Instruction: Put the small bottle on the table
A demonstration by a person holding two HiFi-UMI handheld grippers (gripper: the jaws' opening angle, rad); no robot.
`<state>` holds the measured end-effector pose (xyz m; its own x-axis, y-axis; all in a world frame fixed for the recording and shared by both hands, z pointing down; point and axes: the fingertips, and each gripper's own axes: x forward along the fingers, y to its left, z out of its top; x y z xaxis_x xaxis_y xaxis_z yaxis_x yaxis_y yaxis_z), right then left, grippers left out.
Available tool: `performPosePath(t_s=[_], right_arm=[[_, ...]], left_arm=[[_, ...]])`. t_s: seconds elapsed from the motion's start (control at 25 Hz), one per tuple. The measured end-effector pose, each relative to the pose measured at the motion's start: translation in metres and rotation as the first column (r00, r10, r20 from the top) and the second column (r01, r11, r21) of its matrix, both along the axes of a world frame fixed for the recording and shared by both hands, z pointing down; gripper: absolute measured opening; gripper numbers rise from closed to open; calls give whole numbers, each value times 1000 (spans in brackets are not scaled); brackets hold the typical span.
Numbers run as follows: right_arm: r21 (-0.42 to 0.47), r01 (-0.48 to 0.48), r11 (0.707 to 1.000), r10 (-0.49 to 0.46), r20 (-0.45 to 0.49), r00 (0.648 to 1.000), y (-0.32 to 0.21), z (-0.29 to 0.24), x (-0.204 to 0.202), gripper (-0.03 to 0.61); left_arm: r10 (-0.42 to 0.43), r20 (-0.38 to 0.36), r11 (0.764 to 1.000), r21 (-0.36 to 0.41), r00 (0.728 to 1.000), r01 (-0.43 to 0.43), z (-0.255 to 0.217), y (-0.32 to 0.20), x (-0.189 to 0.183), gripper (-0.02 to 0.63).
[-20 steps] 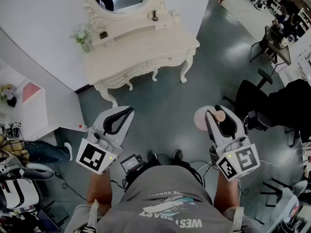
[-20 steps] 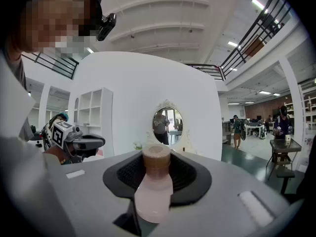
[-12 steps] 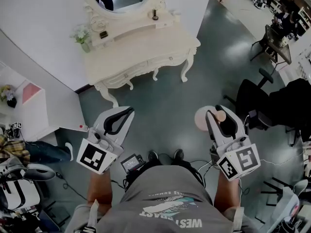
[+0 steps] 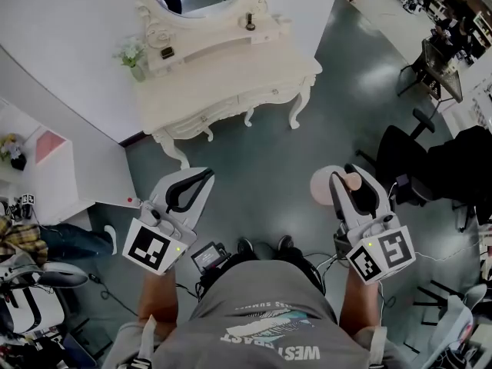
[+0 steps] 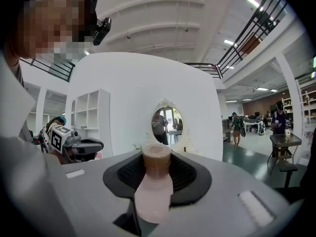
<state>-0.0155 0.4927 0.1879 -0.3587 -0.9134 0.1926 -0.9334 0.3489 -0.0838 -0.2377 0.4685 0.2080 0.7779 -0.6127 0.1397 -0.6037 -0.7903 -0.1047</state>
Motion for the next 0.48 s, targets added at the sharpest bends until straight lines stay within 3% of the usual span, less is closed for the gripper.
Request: performPosePath(t_s=[0.48], right_arm=[[7, 5, 1000, -5, 3, 1000, -34, 0, 0, 133]], left_arm=[[8, 5, 1000, -10, 1000, -8, 6, -19, -2, 9]])
